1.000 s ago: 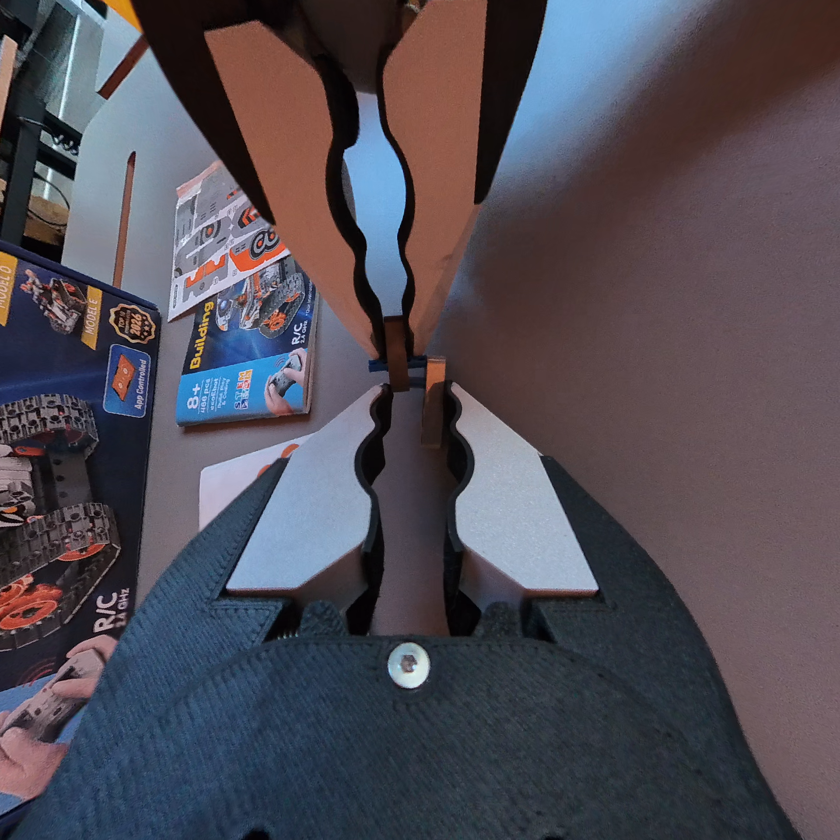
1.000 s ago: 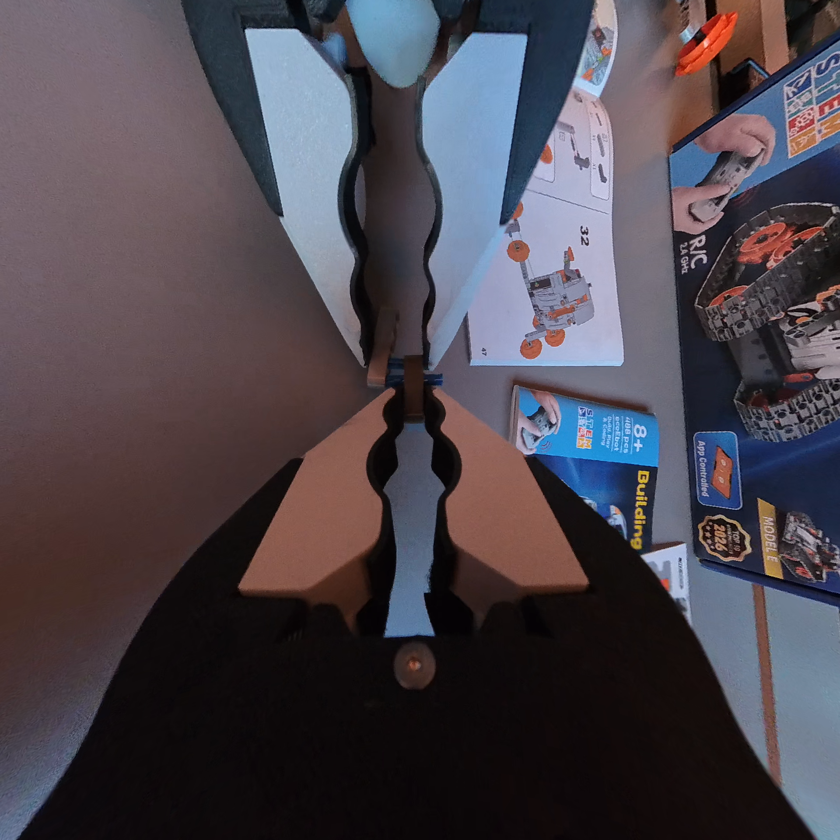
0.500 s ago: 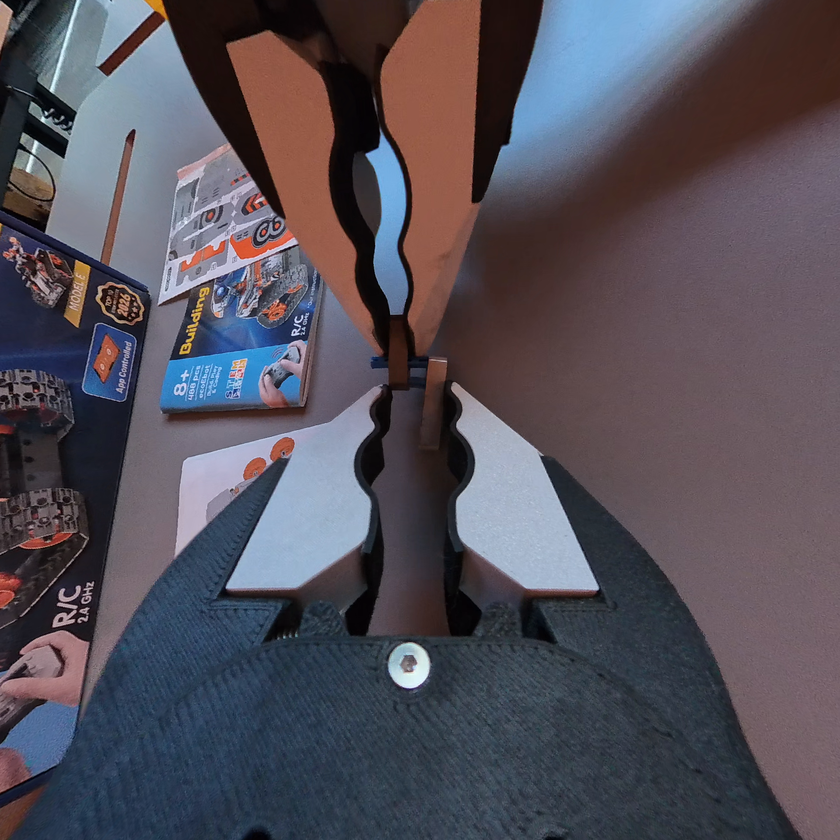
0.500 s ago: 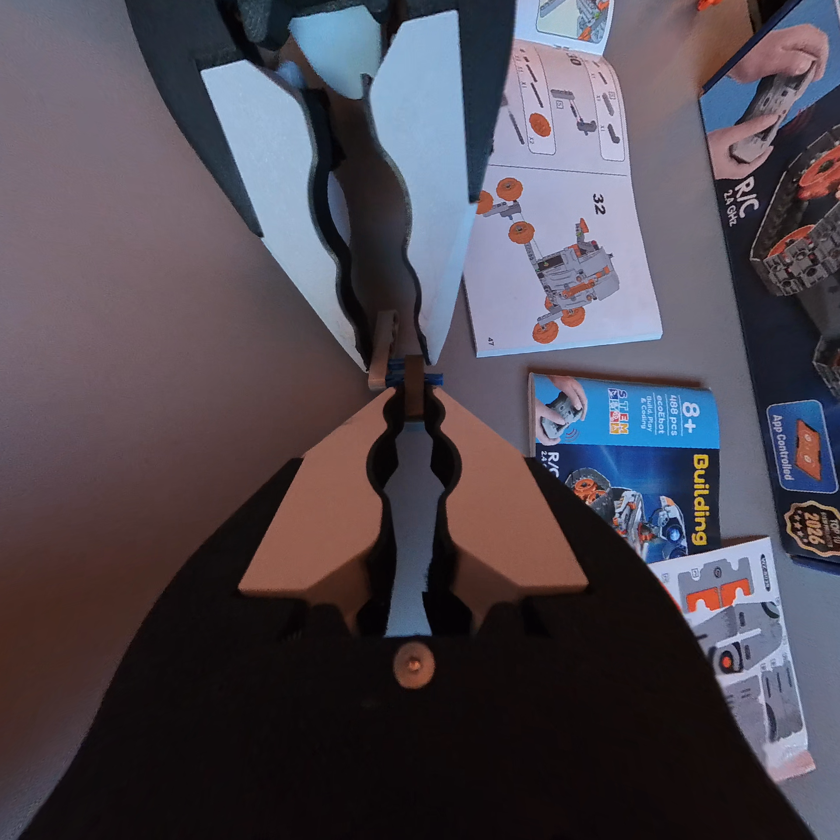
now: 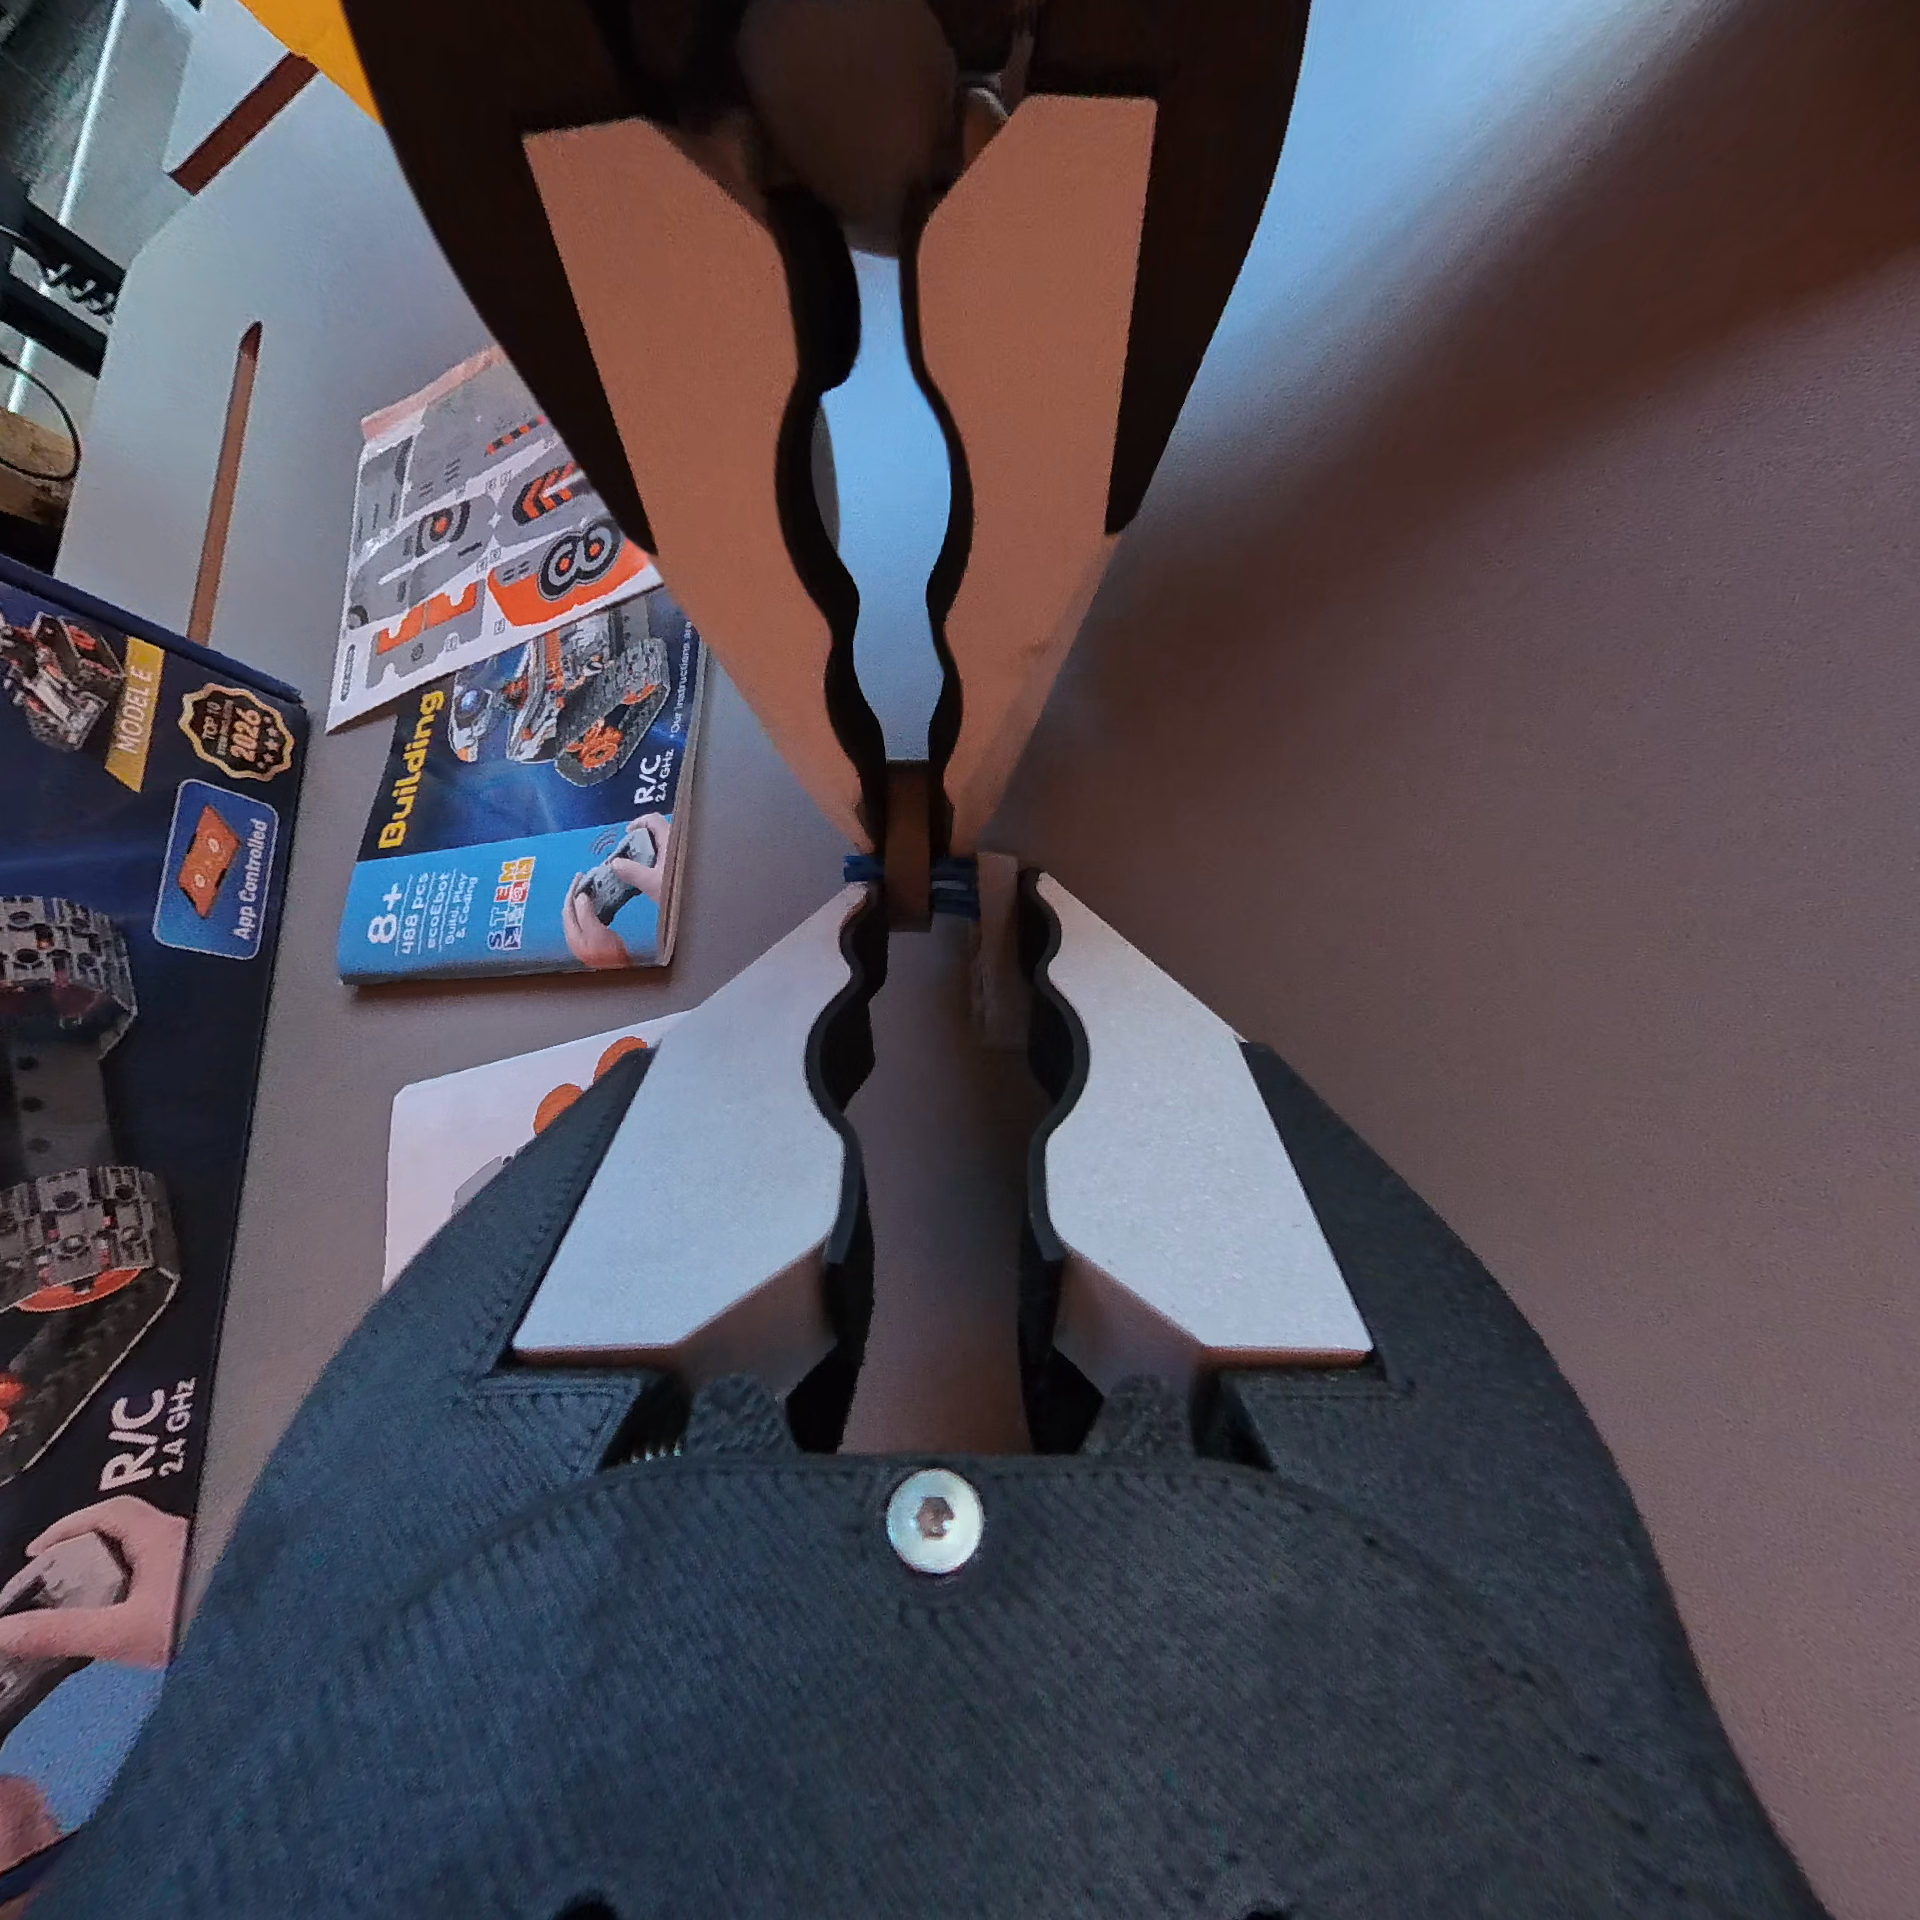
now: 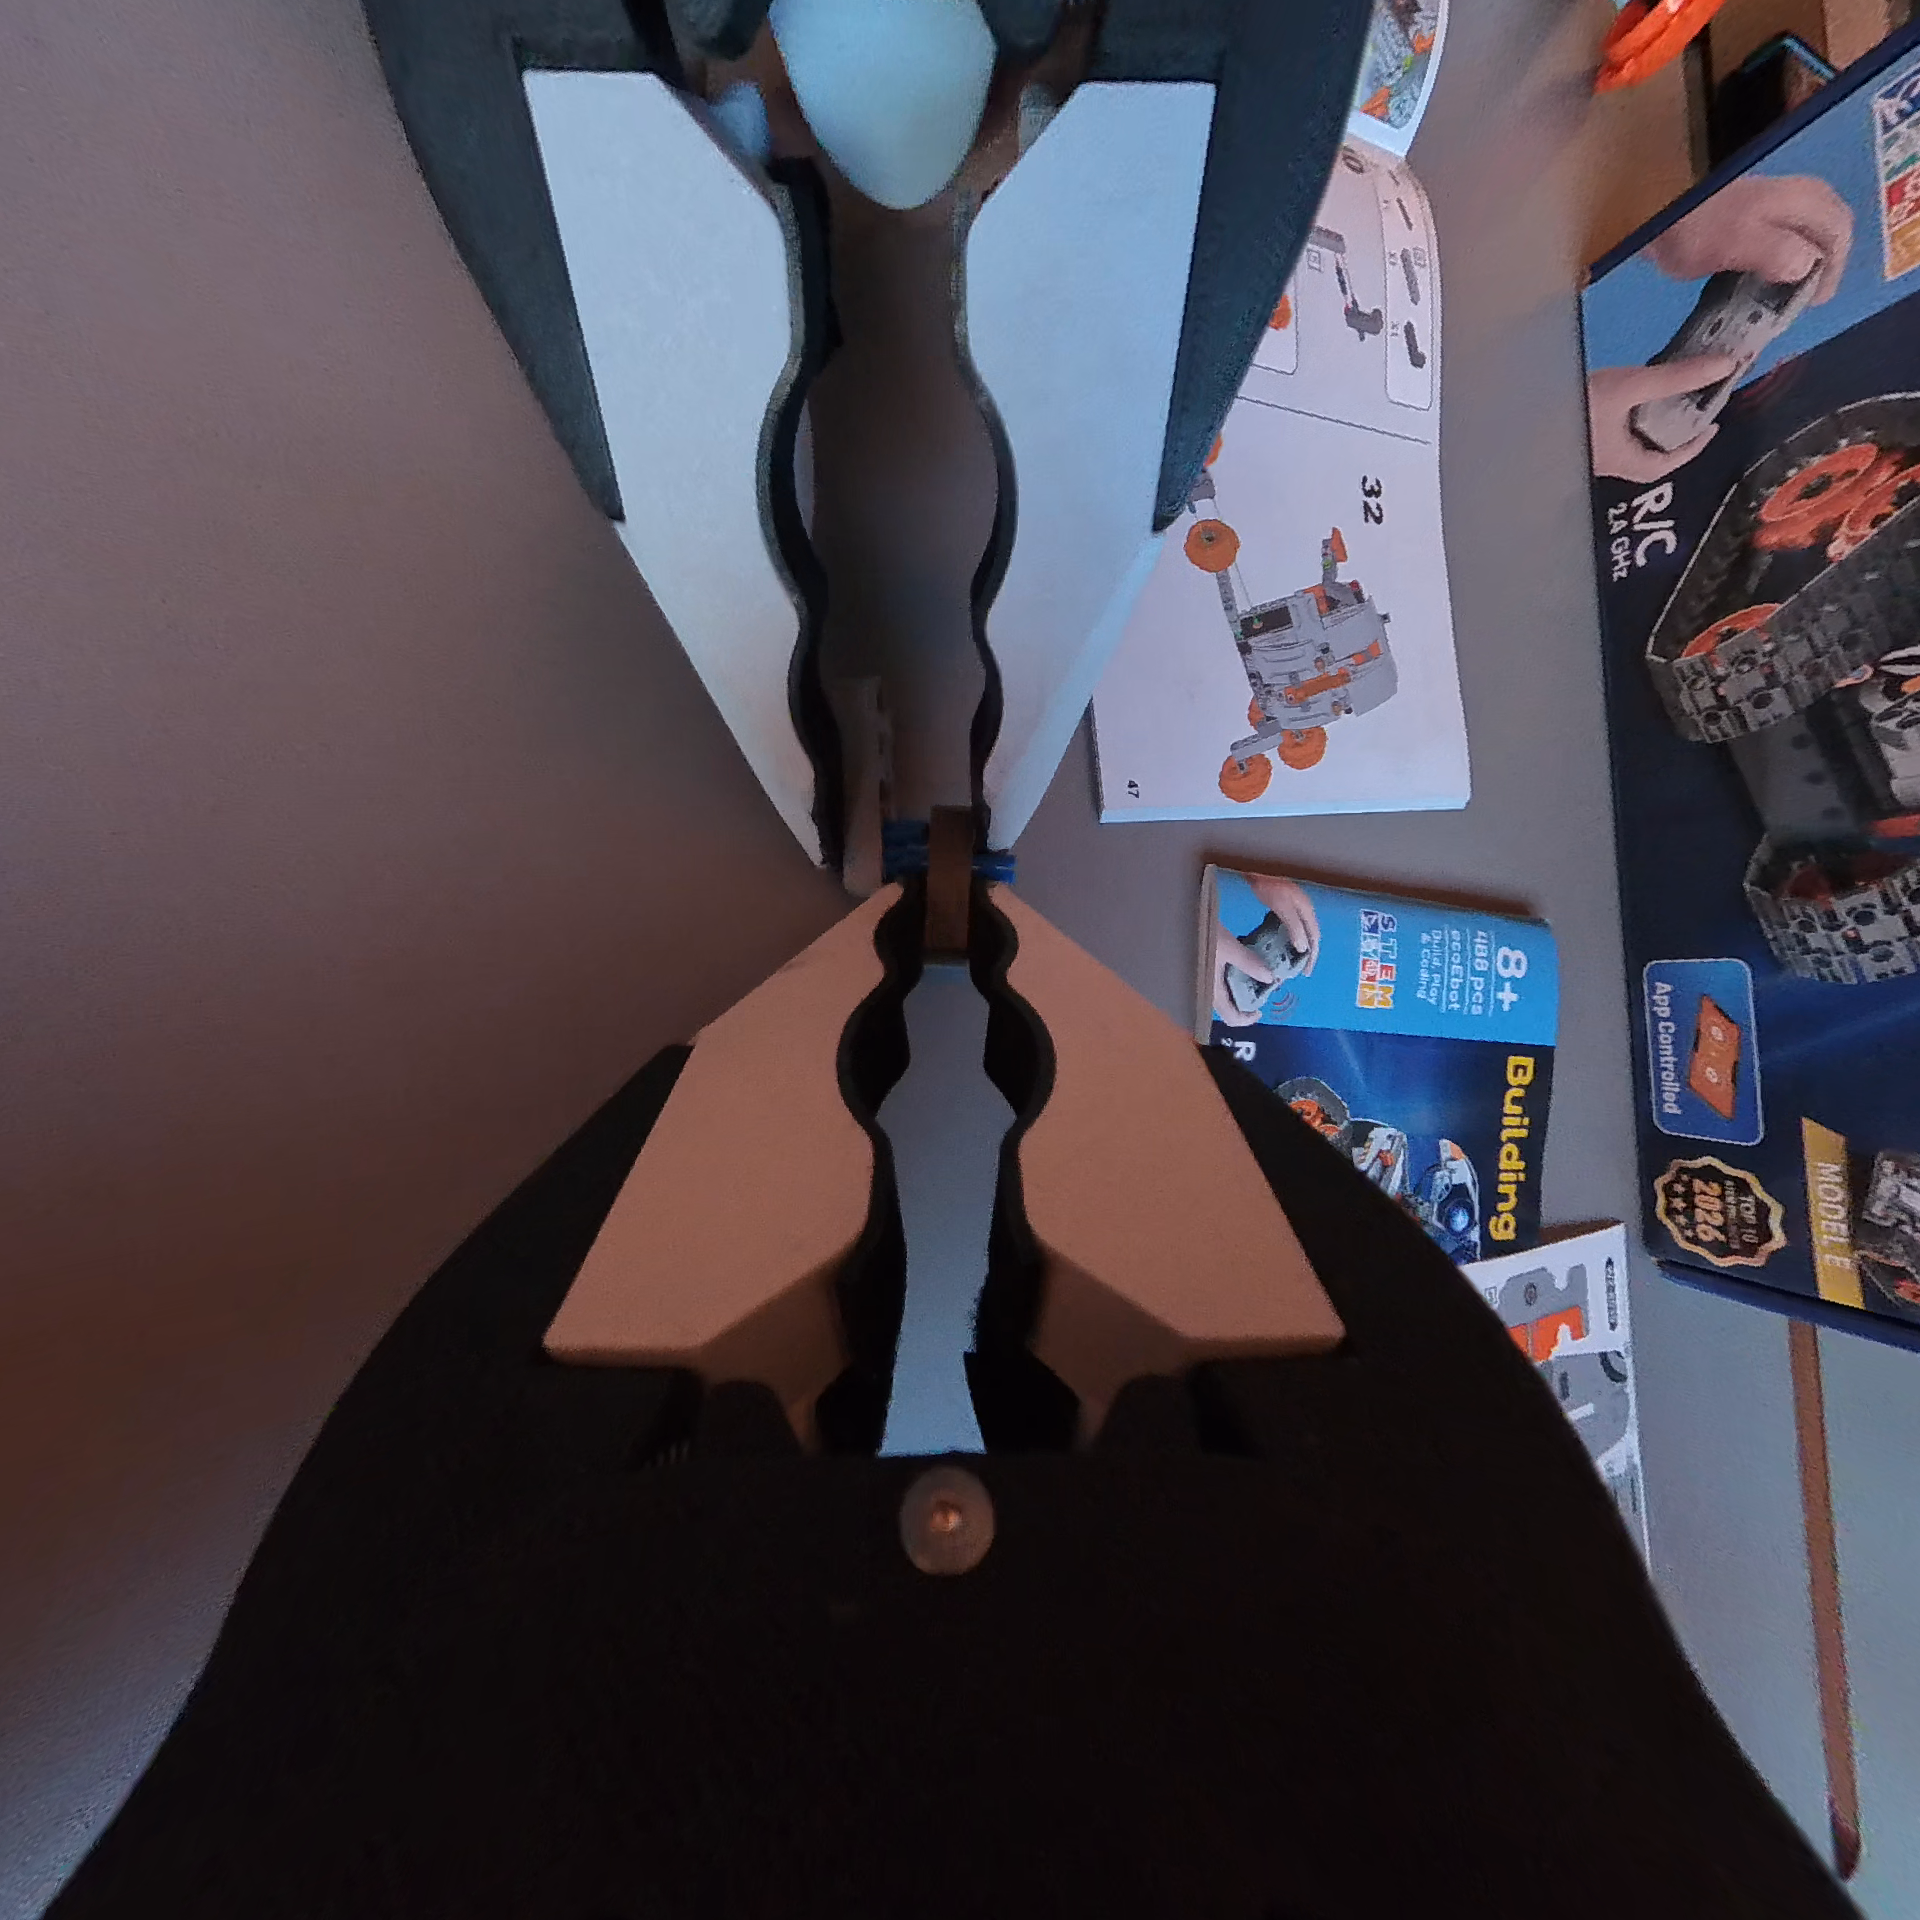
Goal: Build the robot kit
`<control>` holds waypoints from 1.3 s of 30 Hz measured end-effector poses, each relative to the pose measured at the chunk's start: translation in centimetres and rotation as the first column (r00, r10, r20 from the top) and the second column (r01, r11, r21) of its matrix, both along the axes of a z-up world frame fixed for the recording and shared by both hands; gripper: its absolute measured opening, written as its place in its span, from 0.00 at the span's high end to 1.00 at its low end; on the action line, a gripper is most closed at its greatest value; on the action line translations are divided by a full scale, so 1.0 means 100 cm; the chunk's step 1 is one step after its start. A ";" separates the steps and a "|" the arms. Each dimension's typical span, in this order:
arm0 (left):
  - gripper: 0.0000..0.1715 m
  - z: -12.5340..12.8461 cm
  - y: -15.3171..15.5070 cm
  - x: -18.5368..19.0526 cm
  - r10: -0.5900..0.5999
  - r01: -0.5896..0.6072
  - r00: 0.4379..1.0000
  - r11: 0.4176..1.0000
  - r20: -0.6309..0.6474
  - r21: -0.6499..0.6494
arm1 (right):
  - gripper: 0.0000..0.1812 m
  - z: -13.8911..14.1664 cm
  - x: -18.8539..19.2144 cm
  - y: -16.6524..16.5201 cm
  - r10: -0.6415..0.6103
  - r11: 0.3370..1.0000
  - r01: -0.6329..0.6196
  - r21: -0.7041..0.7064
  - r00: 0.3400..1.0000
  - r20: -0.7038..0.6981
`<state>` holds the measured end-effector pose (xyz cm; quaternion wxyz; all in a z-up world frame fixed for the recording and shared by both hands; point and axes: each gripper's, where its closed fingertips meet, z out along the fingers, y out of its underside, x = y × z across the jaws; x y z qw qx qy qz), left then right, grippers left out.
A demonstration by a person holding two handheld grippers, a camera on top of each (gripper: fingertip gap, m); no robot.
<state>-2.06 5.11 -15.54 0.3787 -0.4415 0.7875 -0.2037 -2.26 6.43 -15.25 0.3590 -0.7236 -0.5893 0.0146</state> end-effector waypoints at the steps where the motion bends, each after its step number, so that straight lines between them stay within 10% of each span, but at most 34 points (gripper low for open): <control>1: 0.87 0.000 0.000 0.000 0.002 -0.002 1.000 1.000 0.000 -0.009 | 0.96 0.000 0.000 0.000 -0.003 1.000 0.003 -0.001 1.000 -0.005; 12: 0.87 0.000 0.000 0.000 -0.014 0.012 0.999 0.999 0.047 0.030 | 0.96 -0.001 0.002 0.002 0.078 0.971 -0.076 0.225 0.997 0.000; 39: 0.88 0.000 -0.002 -0.006 -0.049 0.050 0.997 0.999 0.052 -0.015 | 0.96 -0.004 -0.005 -0.001 0.104 0.982 -0.081 0.169 0.986 -0.132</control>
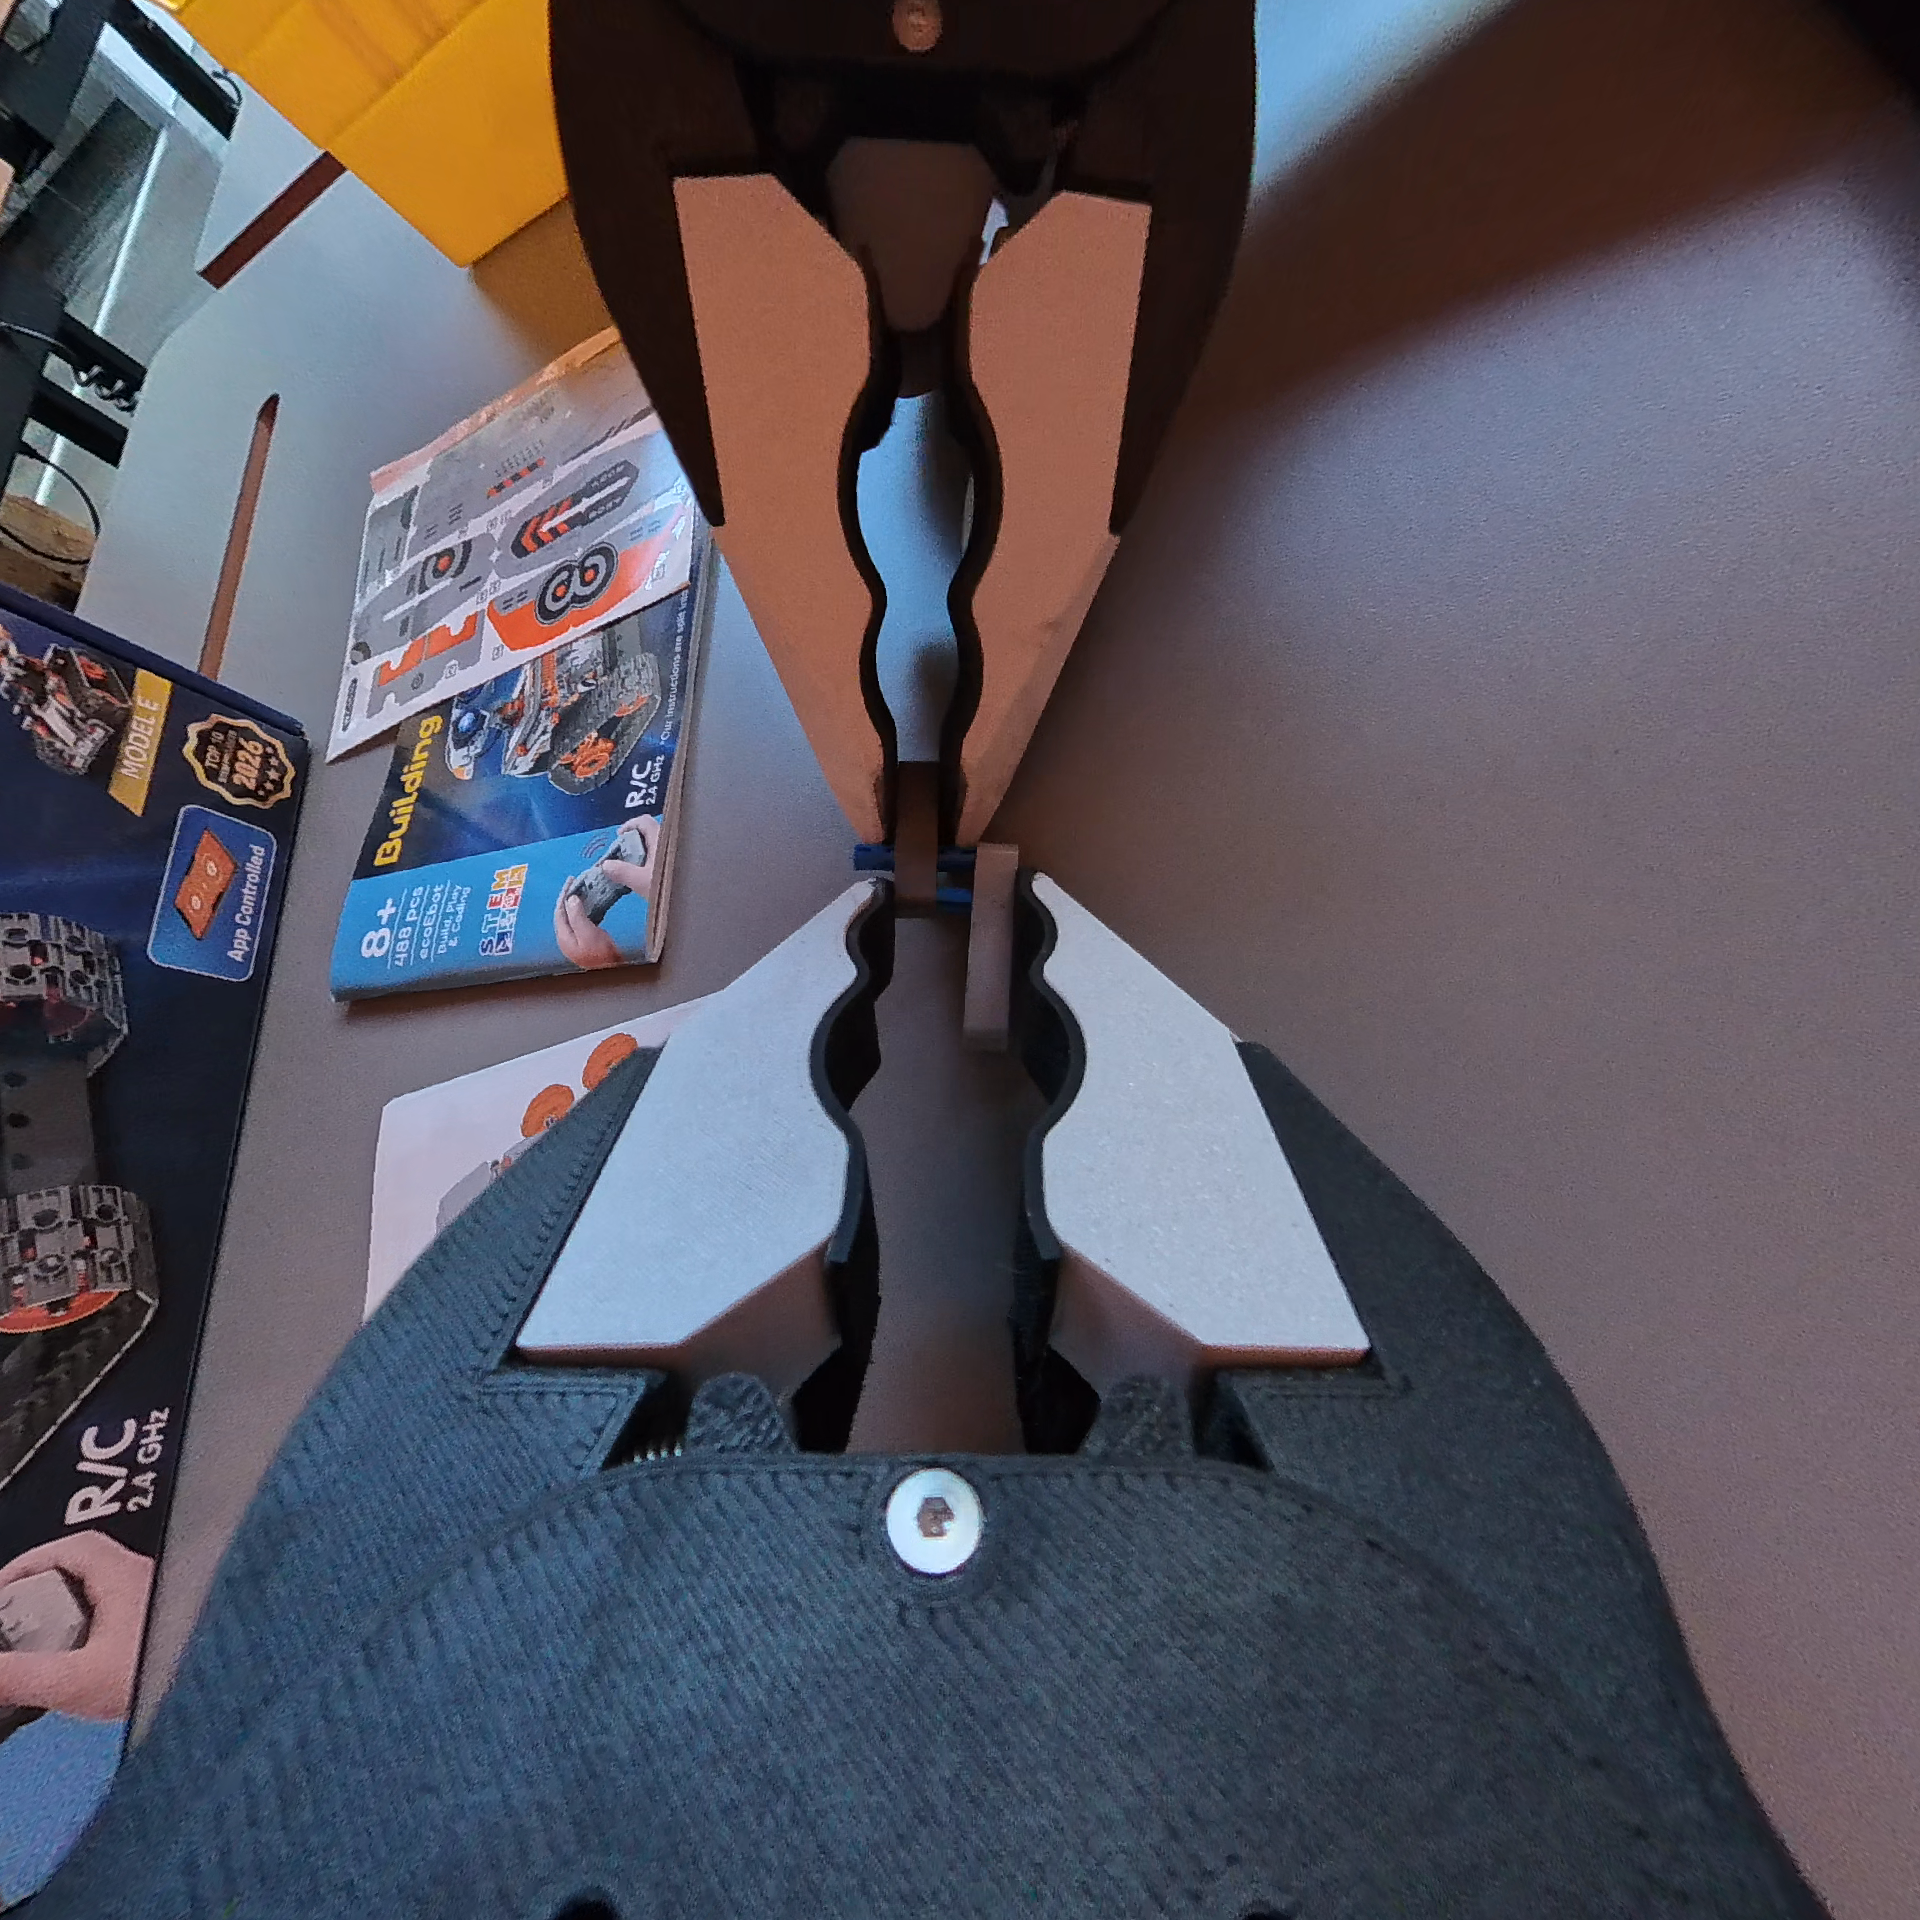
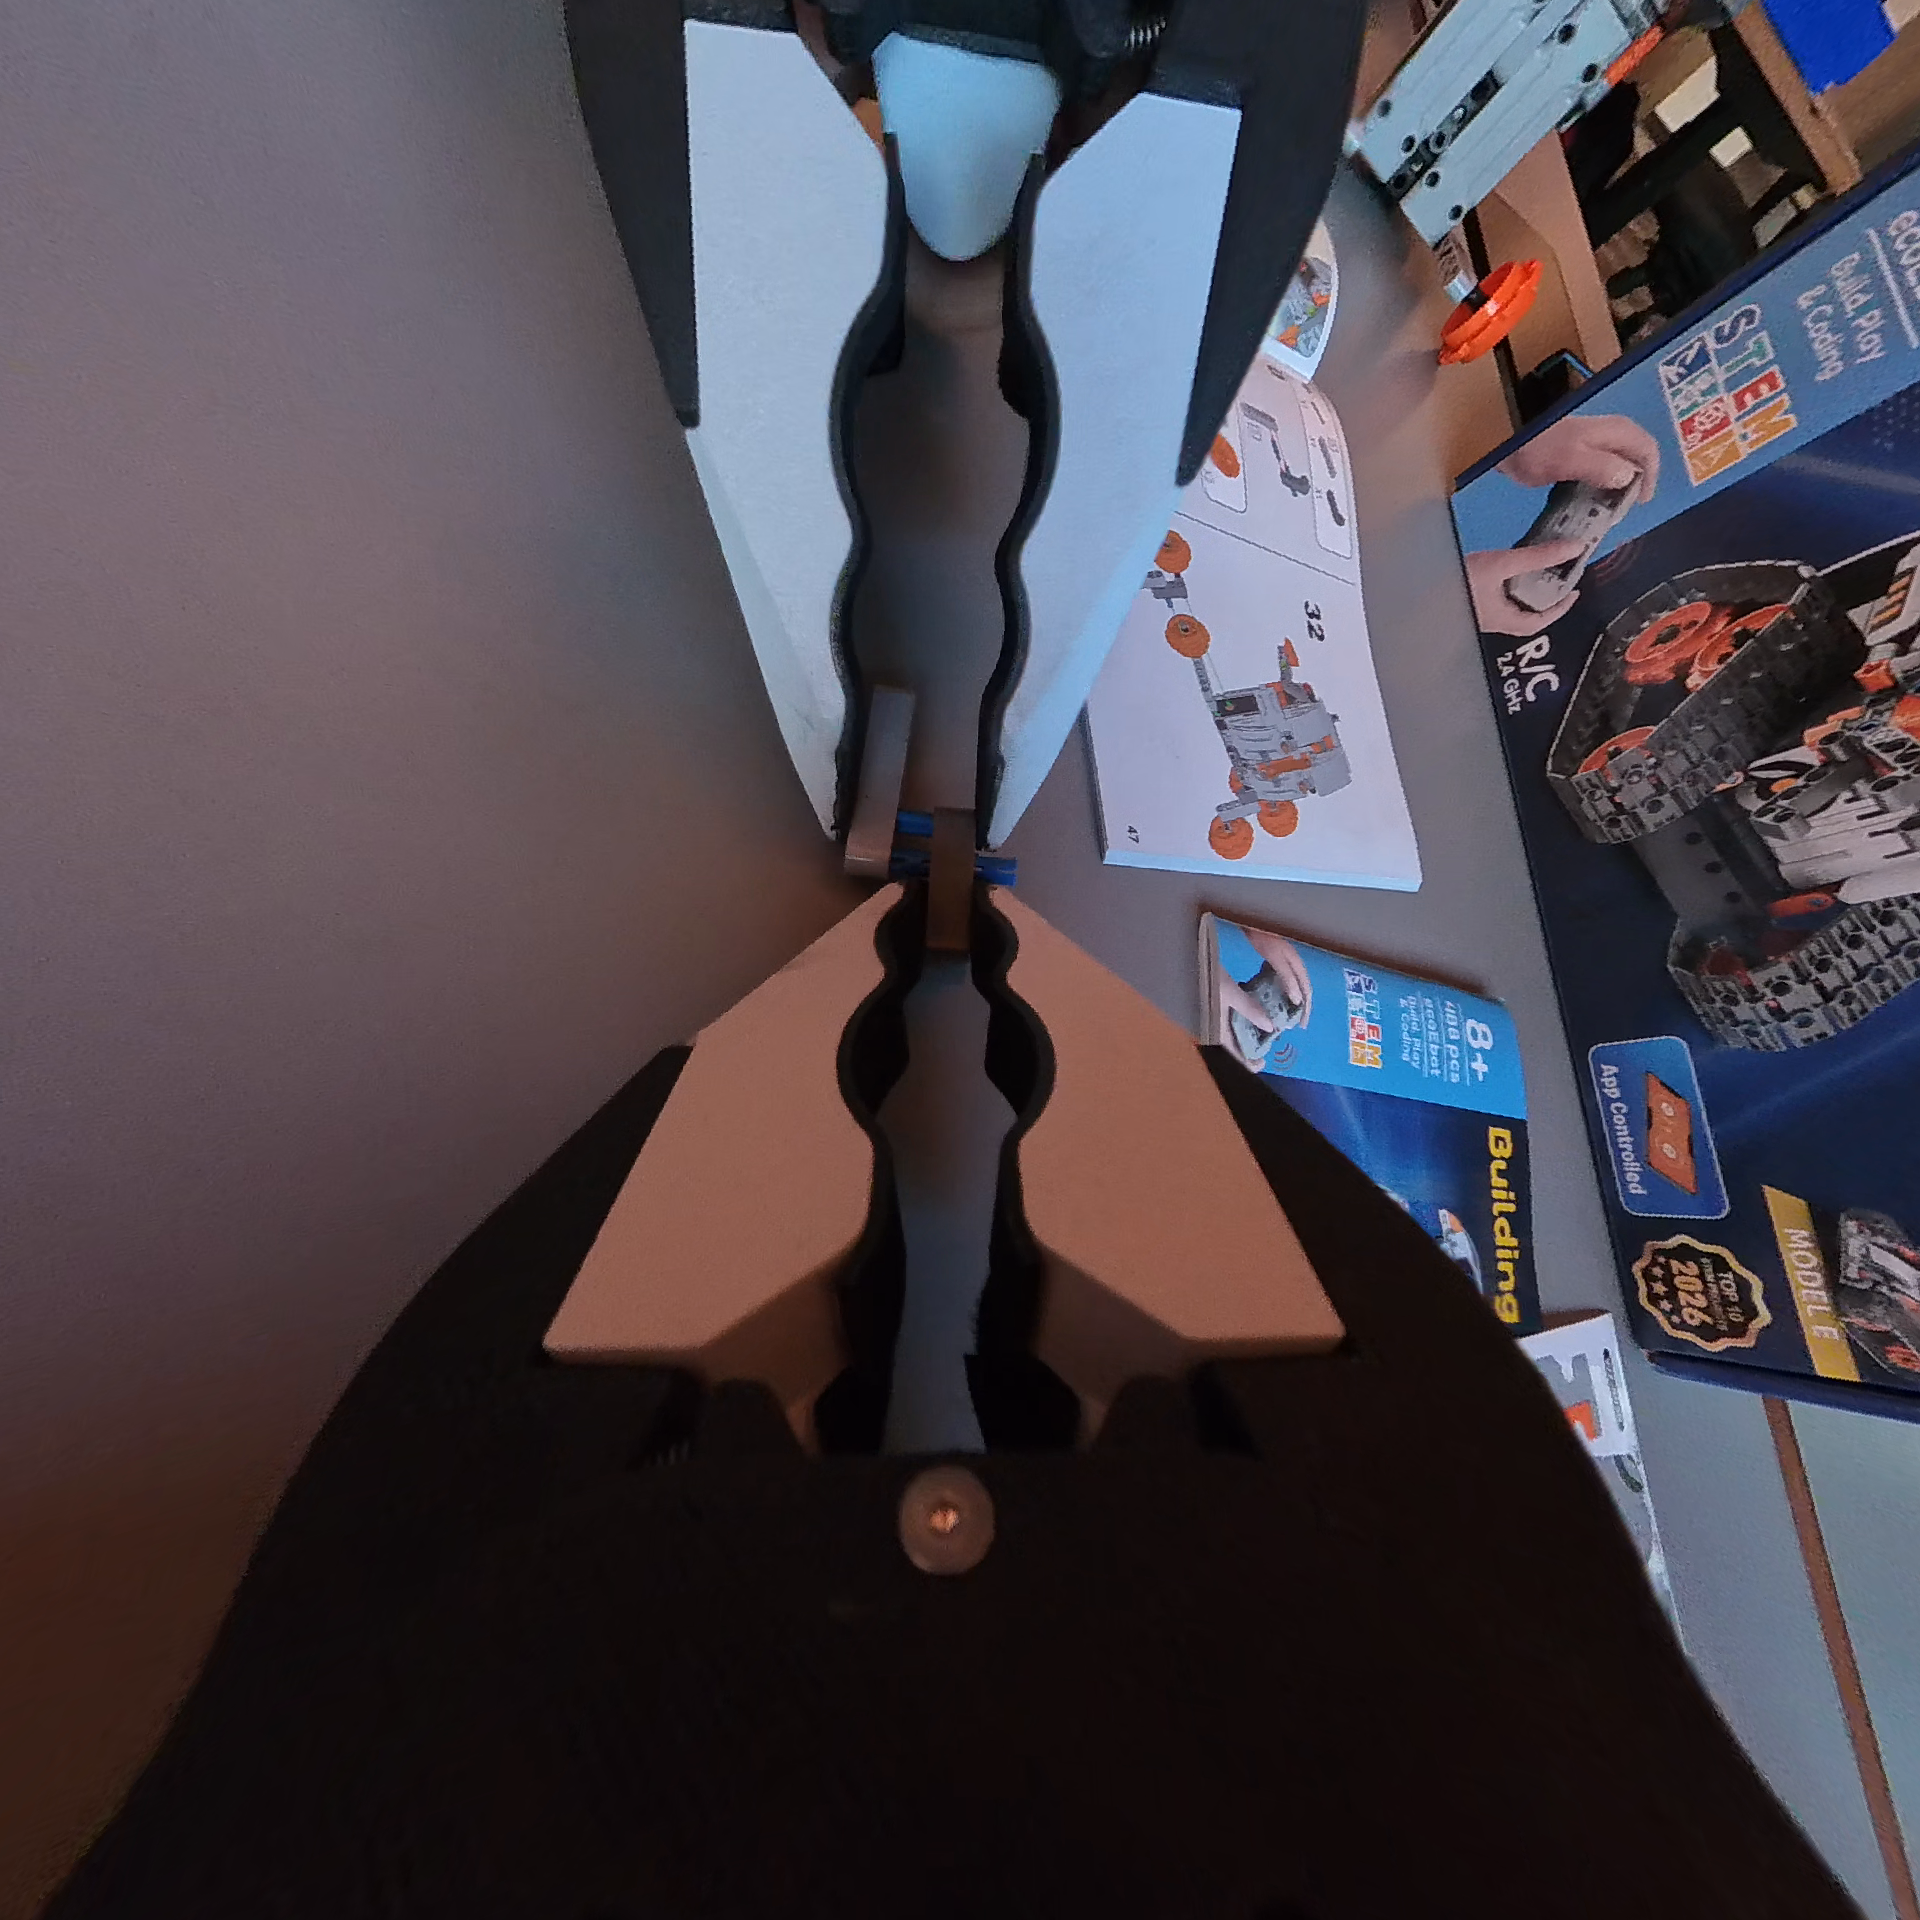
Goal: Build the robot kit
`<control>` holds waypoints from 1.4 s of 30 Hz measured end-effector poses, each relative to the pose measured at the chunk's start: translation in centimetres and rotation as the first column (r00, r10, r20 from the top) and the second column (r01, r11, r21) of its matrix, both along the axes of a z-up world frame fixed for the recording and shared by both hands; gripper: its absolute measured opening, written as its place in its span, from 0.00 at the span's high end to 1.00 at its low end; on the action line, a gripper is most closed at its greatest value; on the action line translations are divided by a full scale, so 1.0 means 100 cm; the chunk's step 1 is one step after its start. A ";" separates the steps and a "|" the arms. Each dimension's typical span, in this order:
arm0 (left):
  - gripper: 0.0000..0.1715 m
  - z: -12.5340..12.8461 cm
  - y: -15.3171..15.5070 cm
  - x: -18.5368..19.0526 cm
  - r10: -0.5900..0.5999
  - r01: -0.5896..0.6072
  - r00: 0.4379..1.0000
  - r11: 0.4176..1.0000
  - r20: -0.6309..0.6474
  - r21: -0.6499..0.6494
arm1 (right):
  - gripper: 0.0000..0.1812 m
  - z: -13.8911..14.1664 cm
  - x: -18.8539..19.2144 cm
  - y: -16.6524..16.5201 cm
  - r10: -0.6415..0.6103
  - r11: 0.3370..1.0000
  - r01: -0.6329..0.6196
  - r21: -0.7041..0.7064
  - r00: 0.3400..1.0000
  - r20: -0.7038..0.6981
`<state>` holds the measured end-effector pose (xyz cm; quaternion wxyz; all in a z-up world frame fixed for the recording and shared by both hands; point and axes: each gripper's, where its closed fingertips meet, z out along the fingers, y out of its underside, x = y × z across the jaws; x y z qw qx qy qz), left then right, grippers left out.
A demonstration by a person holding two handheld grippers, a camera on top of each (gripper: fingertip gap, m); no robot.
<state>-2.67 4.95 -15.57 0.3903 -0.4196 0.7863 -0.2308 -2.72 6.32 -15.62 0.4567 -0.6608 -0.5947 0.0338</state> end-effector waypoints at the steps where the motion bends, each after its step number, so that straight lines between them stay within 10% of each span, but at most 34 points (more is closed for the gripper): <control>1: 0.88 0.000 0.000 0.000 0.007 -0.007 1.000 1.000 -0.002 -0.010 | 0.96 0.000 0.000 0.000 -0.005 1.000 0.005 -0.002 1.000 -0.001; 31: 0.88 0.006 0.004 -0.001 0.018 -0.018 0.999 1.000 0.033 -0.022 | 0.85 0.002 -0.003 -0.004 -0.191 0.978 0.192 -0.084 0.981 0.021; 42: 0.88 0.004 -0.015 -0.003 -0.074 0.076 0.997 0.995 0.029 -0.069 | 0.96 0.001 -0.002 -0.015 -0.093 0.988 0.085 -0.126 0.994 -0.056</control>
